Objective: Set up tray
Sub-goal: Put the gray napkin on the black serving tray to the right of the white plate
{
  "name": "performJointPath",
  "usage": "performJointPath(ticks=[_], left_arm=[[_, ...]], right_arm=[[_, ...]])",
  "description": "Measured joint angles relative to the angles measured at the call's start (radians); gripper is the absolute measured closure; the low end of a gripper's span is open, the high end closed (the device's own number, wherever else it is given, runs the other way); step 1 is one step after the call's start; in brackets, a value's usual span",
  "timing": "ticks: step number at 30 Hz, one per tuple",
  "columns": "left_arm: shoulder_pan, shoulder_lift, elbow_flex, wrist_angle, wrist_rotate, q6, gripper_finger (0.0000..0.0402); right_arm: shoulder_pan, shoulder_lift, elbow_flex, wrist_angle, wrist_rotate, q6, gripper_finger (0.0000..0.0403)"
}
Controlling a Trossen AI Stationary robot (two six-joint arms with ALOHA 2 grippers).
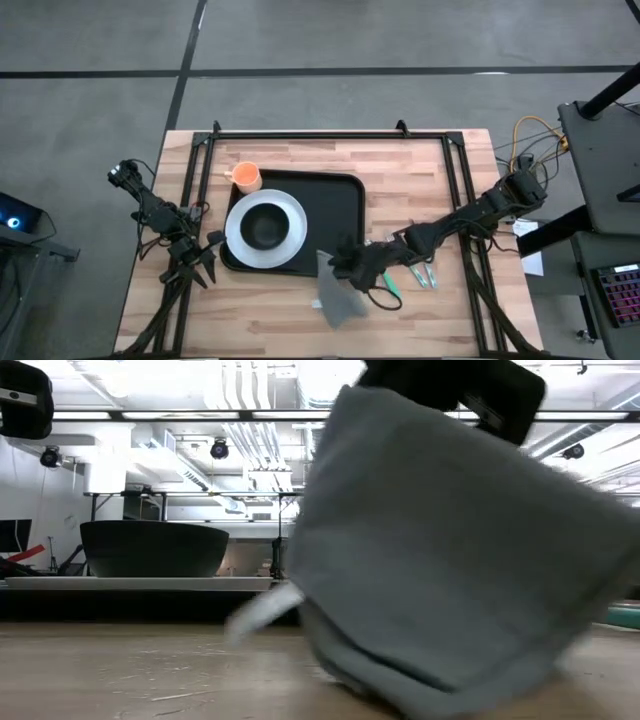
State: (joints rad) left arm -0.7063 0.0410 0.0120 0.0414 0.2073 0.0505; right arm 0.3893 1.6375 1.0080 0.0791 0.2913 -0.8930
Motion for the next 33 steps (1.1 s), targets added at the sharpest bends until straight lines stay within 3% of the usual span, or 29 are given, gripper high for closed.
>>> performJointPath(ticks=[6, 13, 23, 33], left_arm=[[0.0, 0.0, 0.0, 0.0, 0.0, 0.0, 0.0316], [0.0, 0.0, 0.0, 0.0, 0.0, 0.0, 0.0316], [0.0, 0.0, 0.0, 0.0, 0.0, 0.0, 0.0316], [0.0, 0.0, 0.0, 0.0, 0.0, 0.0, 0.0316]], right_arm=[[-0.016, 0.0, 0.0, 0.051, -0.001, -0.083, 0.0395], [-0.142, 0.003, -0.034, -0.177, 0.0, 0.065, 0.0394], [-0.3, 0.003, -0.143, -0.174, -0.001, 0.055, 0.0394], [-0.383, 0.003, -0.16, -0.144, -0.001, 0.049, 0.0394]])
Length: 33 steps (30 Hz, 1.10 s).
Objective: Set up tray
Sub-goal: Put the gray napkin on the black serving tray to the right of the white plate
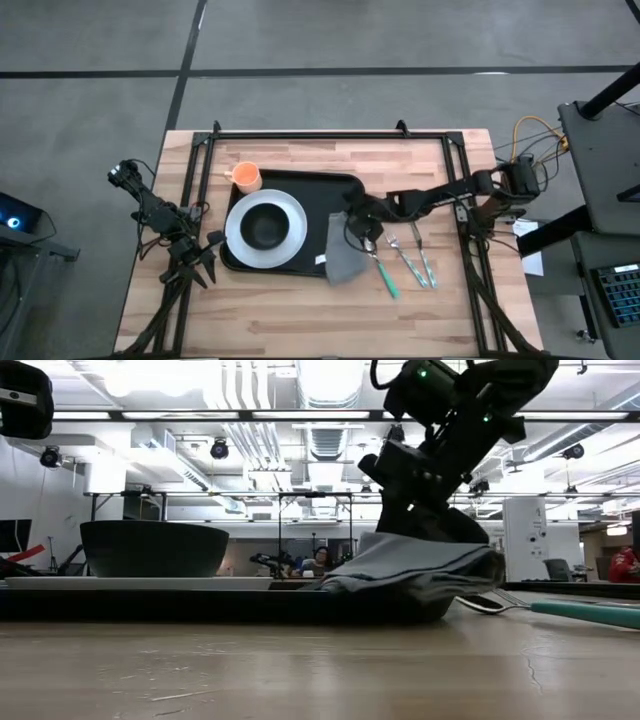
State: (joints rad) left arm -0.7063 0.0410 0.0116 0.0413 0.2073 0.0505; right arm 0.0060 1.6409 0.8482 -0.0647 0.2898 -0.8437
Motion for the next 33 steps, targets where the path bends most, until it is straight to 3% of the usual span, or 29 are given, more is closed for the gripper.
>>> performJointPath(ticks=[12, 24, 28, 33], left_arm=[[0.0, 0.0, 0.0, 0.0, 0.0, 0.0, 0.0316], [0.0, 0.0, 0.0, 0.0, 0.0, 0.0, 0.0316], [0.0, 0.0, 0.0, 0.0, 0.0, 0.0, 0.0316], [0.0, 0.0, 0.0, 0.0, 0.0, 0.0, 0.0316]], right_arm=[[-0.1, 0.0, 0.0, -0.006, 0.018, 0.036, 0.0394], [-0.104, 0.0, 0.008, -0.006, 0.018, 0.109, 0.0392], [-0.102, 0.0, 0.015, -0.009, 0.012, 0.122, 0.0371], [-0.102, 0.0, 0.061, -0.121, 0.001, 0.218, 0.0315]])
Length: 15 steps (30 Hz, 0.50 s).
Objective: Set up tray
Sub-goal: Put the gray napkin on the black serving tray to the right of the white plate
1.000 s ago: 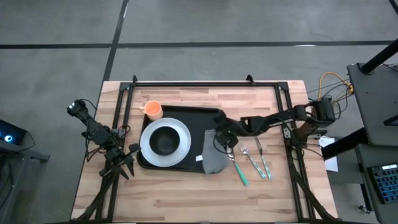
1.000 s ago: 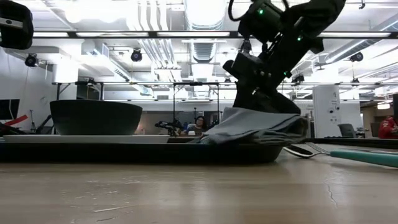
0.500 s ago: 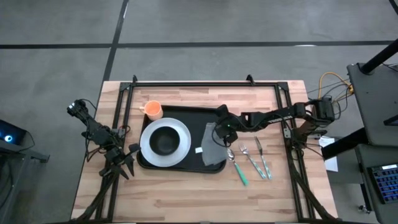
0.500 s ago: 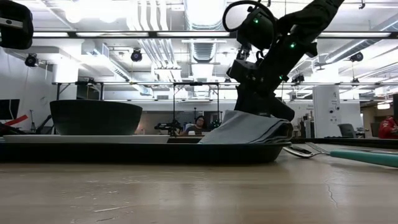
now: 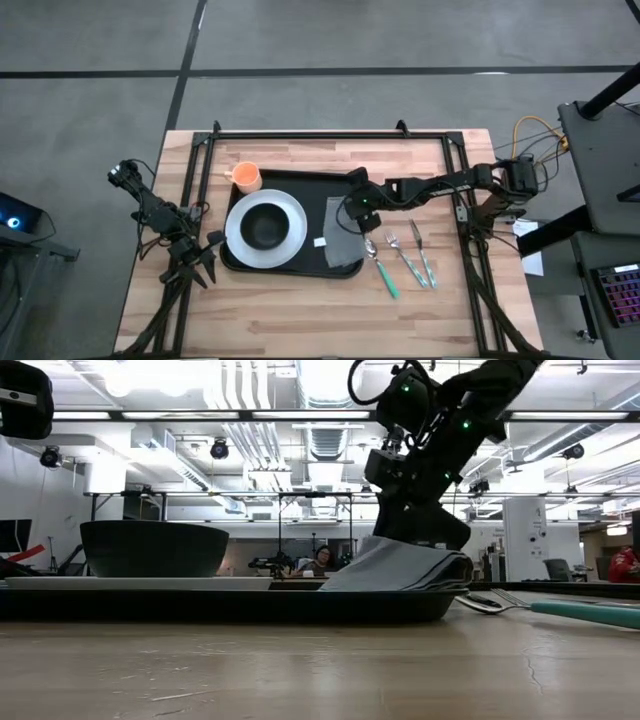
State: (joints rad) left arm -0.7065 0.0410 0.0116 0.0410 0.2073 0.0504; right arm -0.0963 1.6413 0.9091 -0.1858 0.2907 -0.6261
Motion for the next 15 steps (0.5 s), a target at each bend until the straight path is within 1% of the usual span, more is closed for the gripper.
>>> performJointPath(ticks=[5, 9, 11, 13, 15], left_arm=[[0.0, 0.0, 0.0, 0.0, 0.0, 0.0, 0.0316], [0.0, 0.0, 0.0, 0.0, 0.0, 0.0, 0.0316], [0.0, 0.0, 0.0, 0.0, 0.0, 0.0, 0.0316], [0.0, 0.0, 0.0, 0.0, 0.0, 0.0, 0.0316], [0.0, 0.0, 0.0, 0.0, 0.0, 0.0, 0.0316]], right_arm=[[0.0, 0.0, 0.088, -0.212, 0.0, 0.16, 0.0257], [0.0, -0.001, 0.175, -0.369, -0.001, 0.272, 0.0227], [0.0, -0.002, 0.21, -0.417, -0.017, 0.346, 0.0217], [0.0, -0.003, 0.229, -0.416, -0.092, 0.408, 0.021], [0.002, -0.003, 0.232, -0.395, -0.191, 0.41, 0.0207]])
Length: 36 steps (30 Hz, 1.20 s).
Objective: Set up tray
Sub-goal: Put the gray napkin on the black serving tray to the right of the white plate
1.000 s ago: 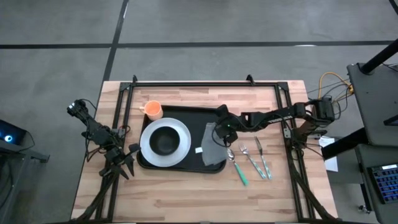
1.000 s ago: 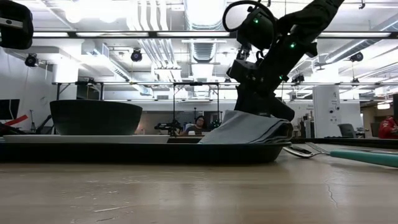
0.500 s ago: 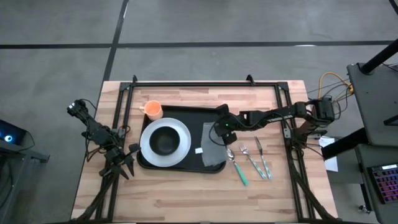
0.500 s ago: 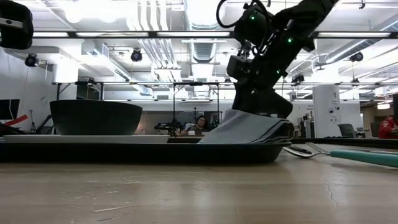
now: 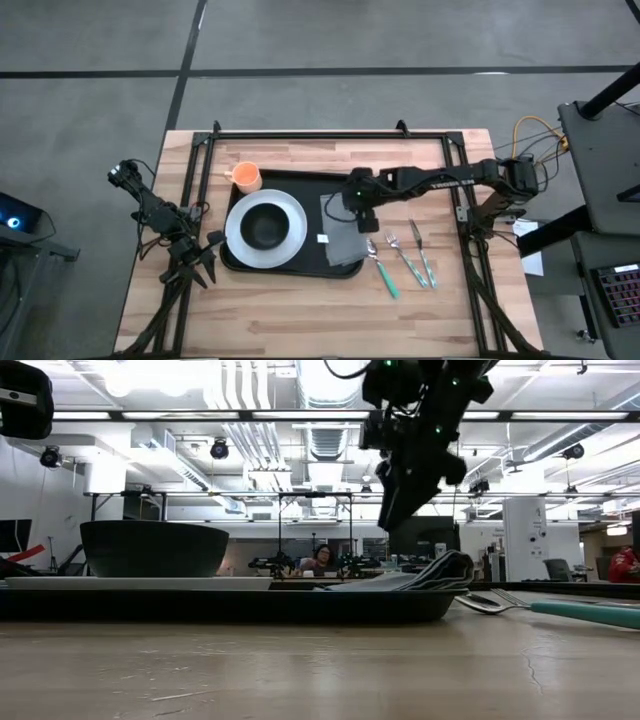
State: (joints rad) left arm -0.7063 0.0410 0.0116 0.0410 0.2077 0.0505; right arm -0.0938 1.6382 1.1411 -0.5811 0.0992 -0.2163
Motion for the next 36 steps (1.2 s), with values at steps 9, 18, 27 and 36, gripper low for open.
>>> performJointPath(ticks=[9, 18, 27, 36], left_arm=[[0.0, 0.0, 0.0, 0.0, 0.0, 0.0, 0.0316], [0.0, 0.0, 0.0, 0.0, 0.0, 0.0, 0.0316], [0.0, 0.0, 0.0, 0.0, 0.0, 0.0, 0.0316], [0.0, 0.0, 0.0, 0.0, 0.0, 0.0, 0.0316]], right_arm=[[0.036, 0.0, -0.107, 0.13, -0.074, -0.132, 0.0208], [0.037, 0.02, -0.132, 0.223, -0.124, -0.104, 0.0209], [0.036, 0.158, -0.049, 0.215, -0.176, -0.105, 0.0209], [0.036, 0.265, 0.044, 0.132, -0.198, -0.1, 0.0209]])
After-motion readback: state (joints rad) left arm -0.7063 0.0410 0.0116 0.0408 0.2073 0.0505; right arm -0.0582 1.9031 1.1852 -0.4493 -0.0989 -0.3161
